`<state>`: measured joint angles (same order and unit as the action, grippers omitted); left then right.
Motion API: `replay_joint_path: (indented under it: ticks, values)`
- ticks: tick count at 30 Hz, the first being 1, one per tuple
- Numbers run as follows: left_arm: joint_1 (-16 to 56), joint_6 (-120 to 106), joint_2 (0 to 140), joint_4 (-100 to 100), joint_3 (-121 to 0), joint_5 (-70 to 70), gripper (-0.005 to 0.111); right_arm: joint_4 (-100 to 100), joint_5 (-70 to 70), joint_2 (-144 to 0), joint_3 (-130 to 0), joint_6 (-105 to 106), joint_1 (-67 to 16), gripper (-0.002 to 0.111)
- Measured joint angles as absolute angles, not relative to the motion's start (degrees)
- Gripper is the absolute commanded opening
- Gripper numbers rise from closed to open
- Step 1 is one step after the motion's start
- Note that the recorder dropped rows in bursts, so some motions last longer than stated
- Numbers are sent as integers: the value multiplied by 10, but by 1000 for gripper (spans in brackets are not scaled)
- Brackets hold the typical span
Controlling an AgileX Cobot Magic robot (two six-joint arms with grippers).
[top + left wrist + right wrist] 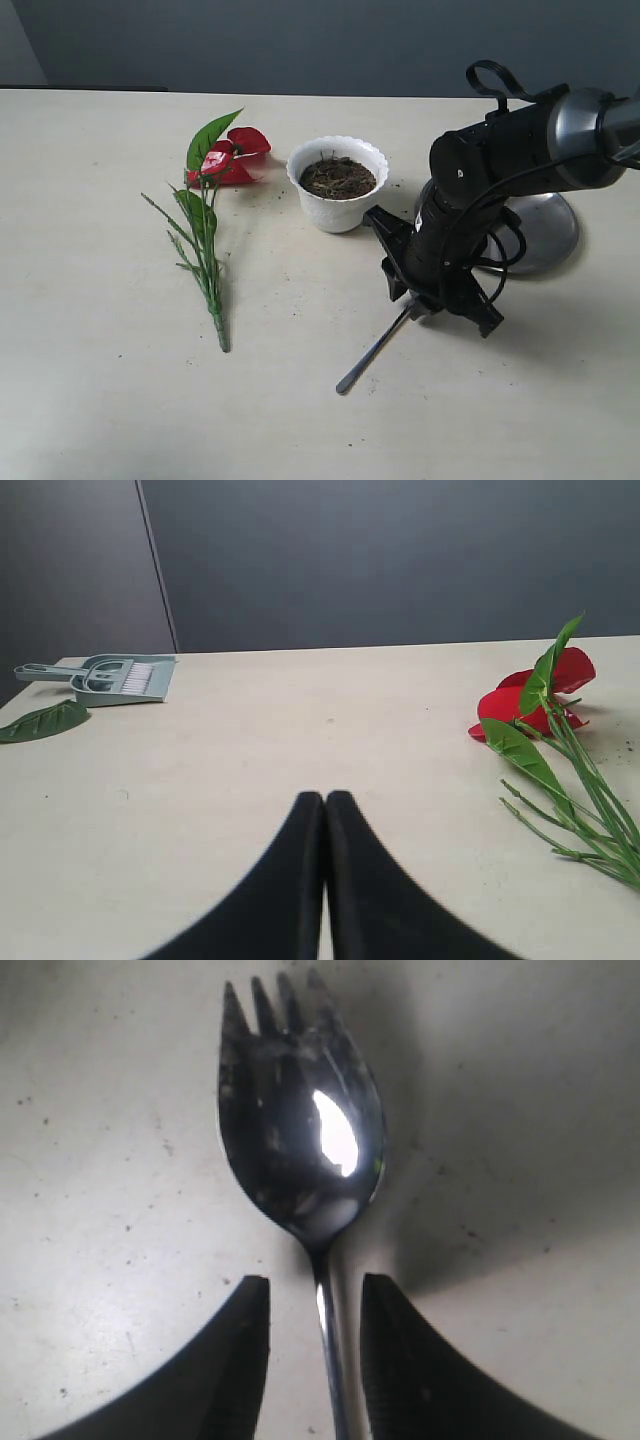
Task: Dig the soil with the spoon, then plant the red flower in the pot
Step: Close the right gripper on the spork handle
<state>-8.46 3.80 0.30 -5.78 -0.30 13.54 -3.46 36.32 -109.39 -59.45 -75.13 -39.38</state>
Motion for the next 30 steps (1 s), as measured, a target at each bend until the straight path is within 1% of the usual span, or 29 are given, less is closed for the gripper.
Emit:
replay_joint_path:
  ticks: [30]
  values:
    - [-85, 38, 3, -58, -3, 135, 0, -52, 367, -1114, -599, -703, -394, 31]
